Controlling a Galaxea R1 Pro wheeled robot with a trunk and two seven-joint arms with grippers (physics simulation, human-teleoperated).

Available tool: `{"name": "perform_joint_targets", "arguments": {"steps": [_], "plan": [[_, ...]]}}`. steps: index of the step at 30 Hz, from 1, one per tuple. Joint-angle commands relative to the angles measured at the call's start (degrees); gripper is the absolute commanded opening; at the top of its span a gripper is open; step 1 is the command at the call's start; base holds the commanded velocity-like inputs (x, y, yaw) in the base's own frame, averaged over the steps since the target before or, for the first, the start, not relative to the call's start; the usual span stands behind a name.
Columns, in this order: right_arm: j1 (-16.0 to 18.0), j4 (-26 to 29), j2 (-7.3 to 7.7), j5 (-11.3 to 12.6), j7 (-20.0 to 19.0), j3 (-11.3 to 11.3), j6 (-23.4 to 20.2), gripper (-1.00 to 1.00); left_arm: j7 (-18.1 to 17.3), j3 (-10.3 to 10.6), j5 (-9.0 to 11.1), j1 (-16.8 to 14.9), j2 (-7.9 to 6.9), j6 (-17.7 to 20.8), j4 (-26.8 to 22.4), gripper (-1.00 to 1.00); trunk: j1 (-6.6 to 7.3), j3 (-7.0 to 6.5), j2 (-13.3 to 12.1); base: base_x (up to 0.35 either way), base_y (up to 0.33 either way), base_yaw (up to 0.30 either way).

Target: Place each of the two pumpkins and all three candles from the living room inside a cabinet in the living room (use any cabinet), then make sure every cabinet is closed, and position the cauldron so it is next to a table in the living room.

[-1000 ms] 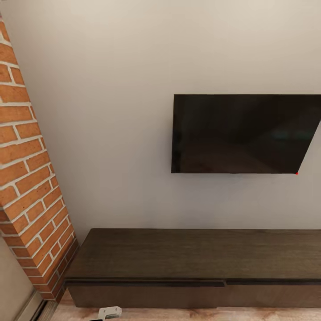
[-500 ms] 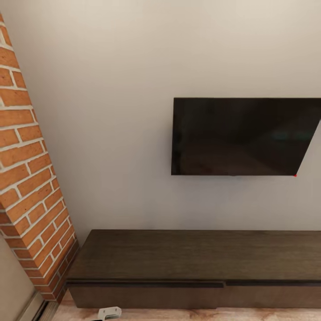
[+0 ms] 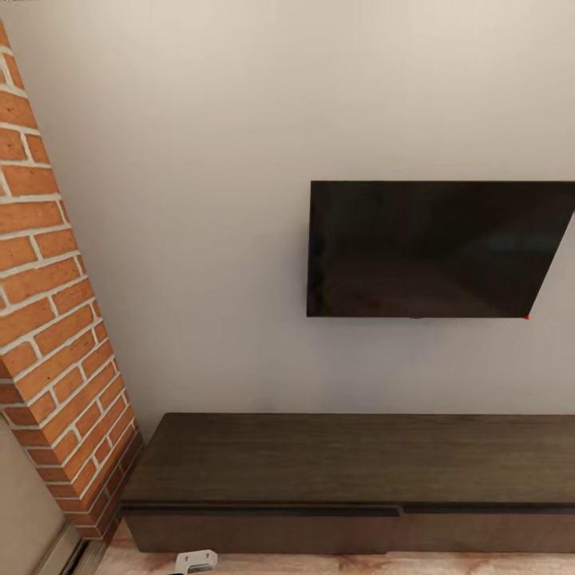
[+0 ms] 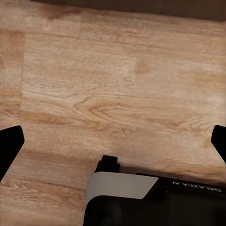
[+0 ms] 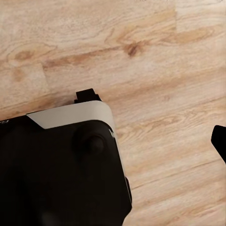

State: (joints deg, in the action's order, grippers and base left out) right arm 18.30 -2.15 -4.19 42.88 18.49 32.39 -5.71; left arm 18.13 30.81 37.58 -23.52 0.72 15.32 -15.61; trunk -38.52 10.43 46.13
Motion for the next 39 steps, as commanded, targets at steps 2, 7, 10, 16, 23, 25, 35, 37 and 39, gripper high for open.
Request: {"name": "perform_joint_targets", "arguments": {"steps": [2, 7, 10, 16, 23, 25, 35, 37, 39], "plan": [[0.1, -0.1, -0.03, 0.3, 0.1, 0.5, -0.3, 1.0, 0.4, 0.5, 0.5, 0.0, -0.03, 0.2, -0.1, 1.0, 0.43, -0.28, -0.8, 0.0, 0.0, 0.0], [0.1, -0.1, -0.03, 0.3, 0.1, 0.5, -0.3, 1.0, 0.4, 0.5, 0.5, 0.0, -0.03, 0.2, -0.1, 1.0, 1.53, -1.18, -2.8, 0.0, 0.0, 0.0], [0.1, -0.1, -0.03, 0.3, 0.1, 0.5, -0.3, 1.0, 0.4, 0.5, 0.5, 0.0, -0.02, -0.5, -0.1, 1.0, 2.19, -1.72, -4.0, 0.0, 0.0, 0.0], [0.1, -0.1, -0.02, 0.3, 0.1, 0.5, -0.3, 1.0, 0.4, 0.5, 0.5, 0.0, -0.02, -1.3, -0.1, 1.0, 3.51, -2.79, -6.4, 0.0, 0.0, 0.0], [0.1, -0.1, 0.0, 0.3, 0.1, 0.5, -0.3, 1.0, 0.4, 0.5, 0.6, 0.0, -0.07, -1.4, -0.1, 1.0, 5.05, -4.05, -9.2, 0.0, 0.0, 0.0], [0.1, -0.1, -0.01, 0.3, 0.1, 0.5, -0.3, 1.0, 0.4, 0.5, 0.6, 0.0, -0.04, -1.4, -0.1, 1.0, 5.49, -4.41, -10.0, 0.0, 0.0, 0.0], [0.1, -0.1, -0.03, 0.3, 0.1, 0.5, -0.3, 1.0, 0.5, 0.5, 0.6, 0.0, -0.03, -1.4, 0.0, 1.0, 7.68, -6.2, -14.0, 0.0, 0.0, 0.0], [0.1, -0.1, -0.01, 0.3, 0.1, 0.5, -0.3, 1.0, 0.5, 0.6, 0.6, 0.0, -0.02, -1.4, 0.0, 1.0, 8.12, -6.56, -14.8, 0.0, 0.0, 0.0], [0.1, -0.1, -0.02, 0.3, 0.1, 0.5, -0.3, 1.0, 0.5, 0.6, 0.6, 0.0, -0.02, -1.4, 0.0, 1.0, 8.56, -6.92, -15.6, 0.0, 0.0, 0.0]]}}
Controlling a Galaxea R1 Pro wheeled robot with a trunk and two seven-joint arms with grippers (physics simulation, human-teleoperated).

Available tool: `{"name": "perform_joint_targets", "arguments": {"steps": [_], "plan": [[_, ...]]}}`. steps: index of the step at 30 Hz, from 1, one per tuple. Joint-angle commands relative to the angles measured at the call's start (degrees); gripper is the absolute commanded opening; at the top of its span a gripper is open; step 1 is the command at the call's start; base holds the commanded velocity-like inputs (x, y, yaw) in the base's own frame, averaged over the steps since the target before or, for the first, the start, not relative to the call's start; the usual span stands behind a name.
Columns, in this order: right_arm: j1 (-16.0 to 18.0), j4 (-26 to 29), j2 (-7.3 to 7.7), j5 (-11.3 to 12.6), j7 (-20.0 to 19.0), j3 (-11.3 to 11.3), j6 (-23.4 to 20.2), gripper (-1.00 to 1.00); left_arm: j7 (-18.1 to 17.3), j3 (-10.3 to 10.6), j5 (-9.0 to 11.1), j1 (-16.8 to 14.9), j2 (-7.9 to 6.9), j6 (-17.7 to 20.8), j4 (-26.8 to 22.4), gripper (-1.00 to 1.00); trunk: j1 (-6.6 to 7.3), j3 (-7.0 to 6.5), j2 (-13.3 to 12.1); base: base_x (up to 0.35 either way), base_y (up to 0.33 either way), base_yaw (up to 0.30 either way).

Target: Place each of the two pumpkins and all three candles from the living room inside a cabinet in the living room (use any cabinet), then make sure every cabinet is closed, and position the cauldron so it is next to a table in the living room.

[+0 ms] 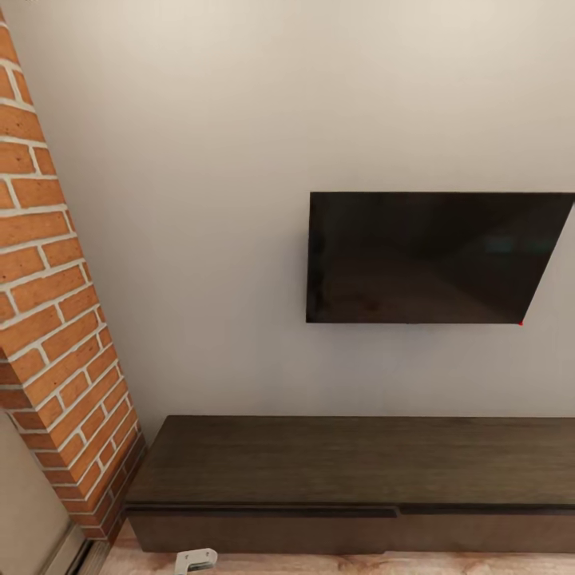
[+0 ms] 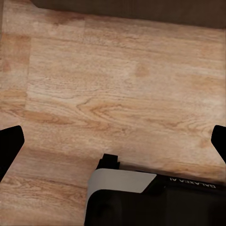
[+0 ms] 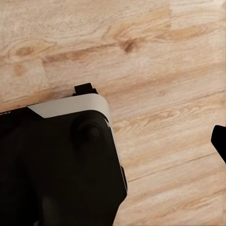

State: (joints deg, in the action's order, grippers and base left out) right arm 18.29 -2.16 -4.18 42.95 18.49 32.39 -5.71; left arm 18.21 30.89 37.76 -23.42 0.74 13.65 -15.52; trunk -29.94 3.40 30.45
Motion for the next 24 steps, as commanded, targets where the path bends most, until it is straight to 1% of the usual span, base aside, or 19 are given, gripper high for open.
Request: {"name": "perform_joint_targets", "arguments": {"steps": [1, 6, 8, 11, 14, 15, 17, 18, 21, 24], "plan": [[0.1, -0.1, -0.01, 0.2, 0.1, 0.5, -0.3, 1.0, 0.4, 0.5, 0.5, 0.0, -0.04, 0.2, -0.1, 1.0, 0.2, -0.07, -0.3, 0.0, 0.0, 0.0], [0.1, 0.0, -0.04, 0.2, 0.1, 0.5, -0.3, 1.0, 0.4, 0.5, 0.5, 0.0, -0.04, 0.2, -0.1, 1.0, 1.3, -0.97, -2.3, 0.0, 0.0, 0.0], [0.1, 0.3, -0.28, 0.1, 0.1, 0.5, -0.1, 1.0, 0.4, 0.5, 0.5, 0.0, -0.04, 0.2, -0.1, 1.0, 1.74, -1.33, -3.1, 0.0, 0.0, 0.0], [0.1, 0.4, -0.44, 0.1, 0.1, 0.5, 1.9, 1.0, 0.4, 0.5, 0.5, 0.0, 0.02, 0.2, -0.1, 1.0, 2.4, -1.87, -4.3, 0.0, 0.0, 0.0], [0.1, 0.5, -0.54, 0.2, 0.1, 0.5, 7.6, 1.0, 0.4, 0.5, 0.5, 0.0, 0.04, 0.2, -0.1, 1.0, 3.05, -2.41, -5.5, 0.0, 0.0, 0.0], [0.1, 0.5, -0.54, 0.1, 0.1, 0.5, 8.6, 1.0, 0.4, 0.5, 0.5, 0.0, 0.04, 0.2, -0.1, 1.0, 3.27, -2.58, -5.9, 0.0, 0.0, 0.0], [0.1, 0.5, -0.43, 0.2, 0.1, 0.5, 12.4, 1.0, 0.4, 0.5, 0.5, 0.0, 0.05, 0.2, -0.1, 1.0, 3.71, -2.94, -6.7, 0.0, 0.0, 0.0], [0.1, 0.5, -0.46, 0.2, 0.1, 0.5, 13.2, 1.0, 0.4, 0.5, 0.5, 0.0, 0.05, 0.2, -0.1, 1.0, 3.93, -3.12, -7.1, 0.0, 0.0, 0.0], [0.1, 0.5, -0.54, 0.1, 0.1, 0.5, 16.5, 1.0, 0.4, 0.5, 0.4, 0.0, 0.03, 0.2, -0.1, 1.0, 3.93, -3.08, -7.1, 0.0, 0.0, -0.08], [0.1, 0.5, -0.51, 0.2, -0.5, 0.5, 17.5, 1.0, 0.4, 0.5, 0.4, 0.0, 0.04, 0.2, -0.2, 1.0, 3.93, -3.0, -7.1, 0.0, 0.0, -0.195]]}}
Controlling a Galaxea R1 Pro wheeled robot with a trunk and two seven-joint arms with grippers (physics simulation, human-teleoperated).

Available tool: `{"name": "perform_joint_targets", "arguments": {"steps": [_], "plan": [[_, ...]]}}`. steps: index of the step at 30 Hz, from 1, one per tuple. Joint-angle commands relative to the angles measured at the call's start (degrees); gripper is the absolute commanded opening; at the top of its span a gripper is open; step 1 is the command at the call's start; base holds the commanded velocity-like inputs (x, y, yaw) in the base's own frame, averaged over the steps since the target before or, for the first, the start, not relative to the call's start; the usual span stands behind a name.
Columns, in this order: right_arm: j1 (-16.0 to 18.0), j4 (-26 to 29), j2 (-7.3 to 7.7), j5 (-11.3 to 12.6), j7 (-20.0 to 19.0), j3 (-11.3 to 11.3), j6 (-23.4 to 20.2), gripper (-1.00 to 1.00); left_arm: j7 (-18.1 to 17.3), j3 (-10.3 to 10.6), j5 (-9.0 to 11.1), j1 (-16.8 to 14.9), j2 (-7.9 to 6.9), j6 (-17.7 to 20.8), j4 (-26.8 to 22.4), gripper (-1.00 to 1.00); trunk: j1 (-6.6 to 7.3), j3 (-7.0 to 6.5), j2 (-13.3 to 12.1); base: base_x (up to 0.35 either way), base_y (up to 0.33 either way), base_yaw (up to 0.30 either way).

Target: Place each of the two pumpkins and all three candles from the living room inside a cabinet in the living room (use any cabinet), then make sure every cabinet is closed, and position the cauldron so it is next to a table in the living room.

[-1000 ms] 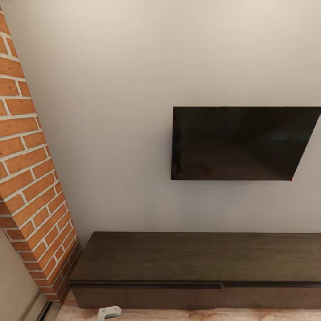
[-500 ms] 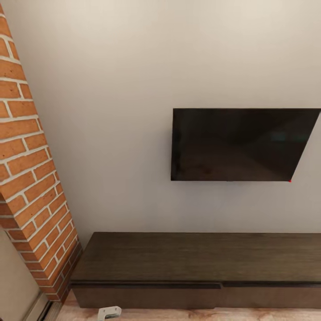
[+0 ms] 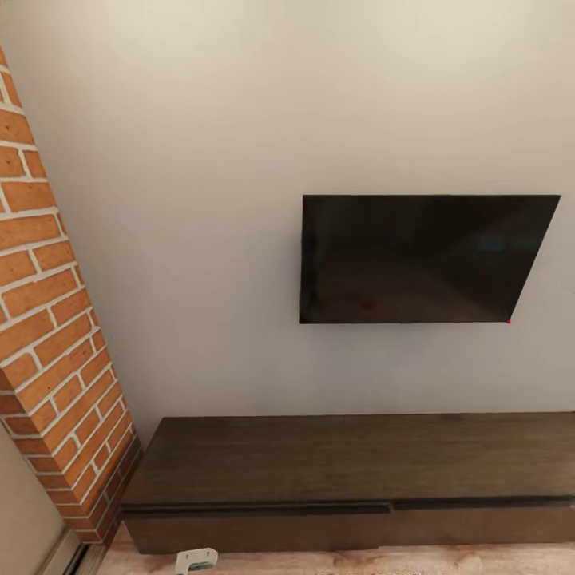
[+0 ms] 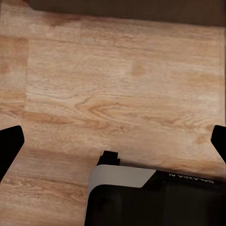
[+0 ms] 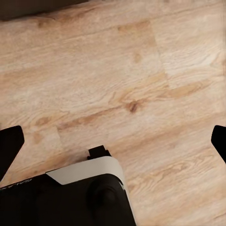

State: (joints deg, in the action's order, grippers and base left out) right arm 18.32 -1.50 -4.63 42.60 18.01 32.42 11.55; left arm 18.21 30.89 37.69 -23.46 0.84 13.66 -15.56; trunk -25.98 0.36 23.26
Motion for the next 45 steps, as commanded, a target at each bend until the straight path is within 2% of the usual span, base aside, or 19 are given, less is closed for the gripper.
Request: {"name": "perform_joint_targets", "arguments": {"steps": [1, 6, 10, 21, 45], "plan": [[0.1, -0.1, -0.04, 0.5, -0.7, 0.4, 0.4, 1.0, 0.4, 0.5, 0.5, 0.0, -0.05, 0.2, -0.1, 1.0, -0.02, 0.06, 0.1, 0.0, 0.0, -0.239], [0.1, -0.2, 0.28, 0.6, -5.6, -0.1, 0.8, 1.0, 0.4, 0.5, 0.4, 0.1, -0.05, 0.2, -0.2, 1.0, -0.02, 0.18, 0.1, 0.0, 0.0, -0.257], [0.1, -0.2, 0.45, 0.7, -7.0, -0.7, 1.0, 1.0, 0.4, 0.5, 0.4, 0.2, -0.04, 0.2, -0.2, 1.0, -0.02, 0.27, 0.1, -0.005, 0.0, -0.267], [0.1, -0.6, 0.5, 1.1, -7.4, -0.9, 3.0, 1.0, 0.4, 0.6, 0.4, 0.2, 1.03, 0.2, -0.2, 1.0, -0.02, 0.52, 0.1, -0.159, 0.0, -0.269], [0.1, -0.7, 0.42, 1.2, -7.5, -0.9, 3.1, 1.0, 0.4, 0.6, 0.3, 0.2, 1.1, -0.5, -0.2, 1.0, -0.02, 1.06, 0.1, -0.01, 0.0, -0.269]]}}
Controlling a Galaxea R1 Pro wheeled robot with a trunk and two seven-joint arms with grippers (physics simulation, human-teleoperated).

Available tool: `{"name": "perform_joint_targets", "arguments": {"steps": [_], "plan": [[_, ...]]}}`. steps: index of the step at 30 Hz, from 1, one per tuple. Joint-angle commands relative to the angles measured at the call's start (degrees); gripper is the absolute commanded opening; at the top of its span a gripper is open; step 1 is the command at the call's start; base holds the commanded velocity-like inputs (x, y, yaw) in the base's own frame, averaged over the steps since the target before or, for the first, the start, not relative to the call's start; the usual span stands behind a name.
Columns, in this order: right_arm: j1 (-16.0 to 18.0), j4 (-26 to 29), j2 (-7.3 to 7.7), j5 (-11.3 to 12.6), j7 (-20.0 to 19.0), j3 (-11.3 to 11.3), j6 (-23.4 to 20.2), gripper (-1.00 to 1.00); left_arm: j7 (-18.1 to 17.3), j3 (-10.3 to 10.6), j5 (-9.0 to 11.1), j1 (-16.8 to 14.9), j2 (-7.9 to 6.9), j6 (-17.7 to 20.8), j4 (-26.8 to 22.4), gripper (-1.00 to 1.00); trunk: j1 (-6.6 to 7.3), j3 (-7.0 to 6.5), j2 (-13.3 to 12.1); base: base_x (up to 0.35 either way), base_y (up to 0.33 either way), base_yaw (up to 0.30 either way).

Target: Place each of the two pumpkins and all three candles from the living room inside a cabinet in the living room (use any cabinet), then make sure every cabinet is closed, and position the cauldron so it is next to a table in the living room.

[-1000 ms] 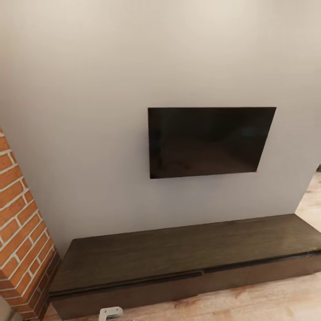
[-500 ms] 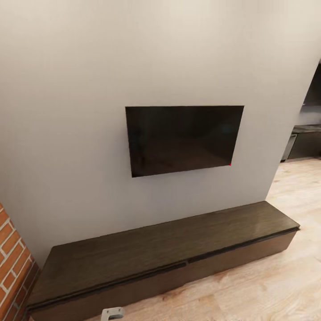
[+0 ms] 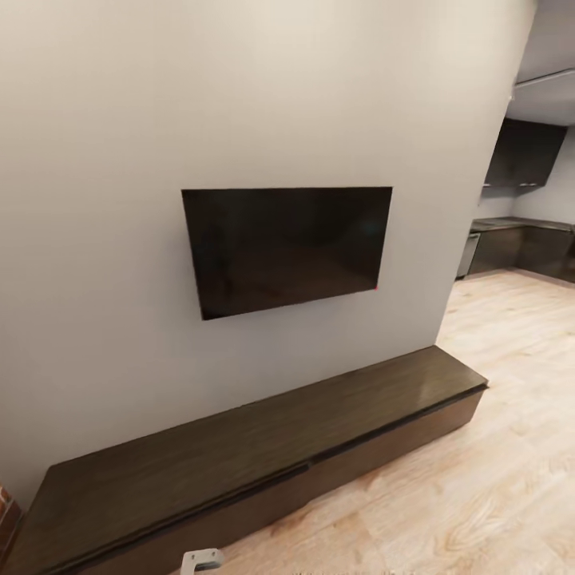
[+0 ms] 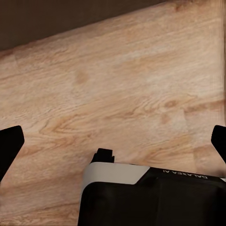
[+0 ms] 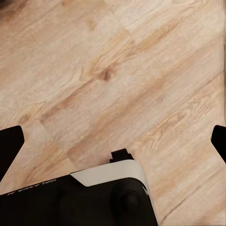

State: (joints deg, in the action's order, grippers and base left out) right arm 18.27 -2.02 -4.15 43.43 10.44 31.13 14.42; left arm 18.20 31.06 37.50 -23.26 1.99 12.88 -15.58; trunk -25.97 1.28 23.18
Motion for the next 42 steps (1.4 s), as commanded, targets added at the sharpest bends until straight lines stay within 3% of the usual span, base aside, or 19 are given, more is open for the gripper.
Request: {"name": "perform_joint_targets", "arguments": {"steps": [1, 14, 25, 42], "plan": [[0.1, -0.2, -0.08, 0.3, 0.0, 0.4, 0.3, 1.0, 0.4, 0.5, 0.5, 0.0, -0.05, 0.2, -0.2, 1.0, -0.03, 0.16, 0.1, -0.076, 0.0, -0.269], [0.1, -0.3, -0.05, 0.3, -0.1, 0.4, 0.2, 1.0, 0.4, 0.5, 0.5, 0.0, -0.05, 0.2, -0.2, 1.0, -0.03, 0.94, 0.1, -0.05, 0.0, -0.198], [0.1, -0.4, -0.07, 0.3, -3.2, 0.4, 0.0, 1.0, 0.4, 0.6, 0.4, 0.0, -0.05, 0.2, -0.2, 1.0, -0.03, 1.94, 0.1, -0.001, 0.0, -0.095], [0.1, -0.5, -0.07, 0.3, -3.5, 0.4, 0.1, 1.0, 0.4, 0.8, 0.1, 0.0, 0.03, 0.1, -0.2, 1.0, -0.03, 3.49, 0.1, 0.0, -0.047, -0.078]]}}
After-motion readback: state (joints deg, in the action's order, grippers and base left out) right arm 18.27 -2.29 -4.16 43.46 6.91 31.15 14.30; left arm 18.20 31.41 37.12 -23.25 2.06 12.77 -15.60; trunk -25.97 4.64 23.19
